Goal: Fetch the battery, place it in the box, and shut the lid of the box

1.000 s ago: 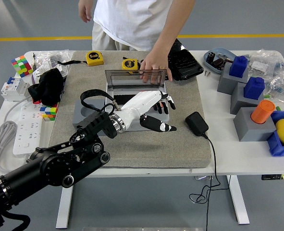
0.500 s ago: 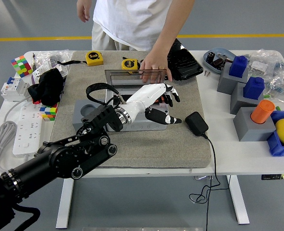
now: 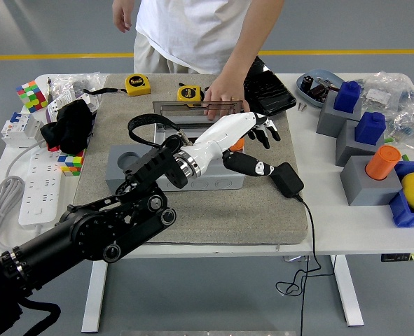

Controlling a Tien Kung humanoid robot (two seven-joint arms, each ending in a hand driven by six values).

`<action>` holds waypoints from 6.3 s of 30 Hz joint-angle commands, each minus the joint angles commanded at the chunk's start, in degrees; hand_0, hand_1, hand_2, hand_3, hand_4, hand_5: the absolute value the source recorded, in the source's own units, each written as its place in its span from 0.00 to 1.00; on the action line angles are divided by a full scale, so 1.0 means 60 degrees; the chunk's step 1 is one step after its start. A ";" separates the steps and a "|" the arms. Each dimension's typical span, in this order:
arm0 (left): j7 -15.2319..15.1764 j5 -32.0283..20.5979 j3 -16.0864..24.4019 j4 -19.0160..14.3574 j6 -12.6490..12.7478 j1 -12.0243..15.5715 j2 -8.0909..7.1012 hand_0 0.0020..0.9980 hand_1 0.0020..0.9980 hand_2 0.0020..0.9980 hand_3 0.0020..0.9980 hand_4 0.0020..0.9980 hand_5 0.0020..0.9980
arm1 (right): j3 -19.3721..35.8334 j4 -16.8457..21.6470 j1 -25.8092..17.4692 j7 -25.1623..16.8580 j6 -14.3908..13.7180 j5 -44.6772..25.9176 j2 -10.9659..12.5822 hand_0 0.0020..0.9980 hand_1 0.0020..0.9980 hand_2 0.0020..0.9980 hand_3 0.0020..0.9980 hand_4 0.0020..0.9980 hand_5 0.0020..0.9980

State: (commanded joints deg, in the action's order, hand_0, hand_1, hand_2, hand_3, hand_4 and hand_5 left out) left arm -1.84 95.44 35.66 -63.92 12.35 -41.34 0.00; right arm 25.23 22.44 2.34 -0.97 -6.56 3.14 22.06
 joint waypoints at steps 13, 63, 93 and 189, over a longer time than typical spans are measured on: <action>-0.0225 -0.0262 -0.0249 0.0948 0.0056 -0.0312 0.0000 0.63 0.61 0.48 0.55 1.00 0.33 | -0.0033 0.0010 0.0032 -0.0003 0.0001 -0.0024 0.0020 0.56 0.60 0.58 0.54 0.92 0.46; -0.0437 0.0313 0.2436 0.0637 0.0342 -0.0088 -0.0132 0.75 0.74 0.68 0.72 1.00 0.43 | 0.0132 0.0069 -0.0004 -0.0078 -0.0060 0.0106 0.0003 0.56 0.60 0.58 0.54 0.92 0.46; 0.1052 0.0404 0.1746 0.0279 -0.0750 0.0295 -0.1150 0.40 0.51 0.51 0.65 1.00 0.55 | 0.0218 0.0092 -0.0030 -0.0077 -0.0057 0.0174 0.0034 0.56 0.60 0.58 0.54 0.92 0.46; -0.0036 -0.3754 0.7602 -0.2507 -0.0129 0.4288 -0.1365 0.41 0.55 0.54 0.60 1.00 0.51 | 0.0037 -0.0213 0.0348 0.0382 0.0065 -0.0127 0.0354 0.56 0.60 0.59 0.55 0.92 0.49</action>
State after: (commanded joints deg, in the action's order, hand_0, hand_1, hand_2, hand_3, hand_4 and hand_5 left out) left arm -2.06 72.92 81.27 -78.96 11.57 -15.61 -8.19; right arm 25.45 21.16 4.43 1.32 -6.17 2.37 24.18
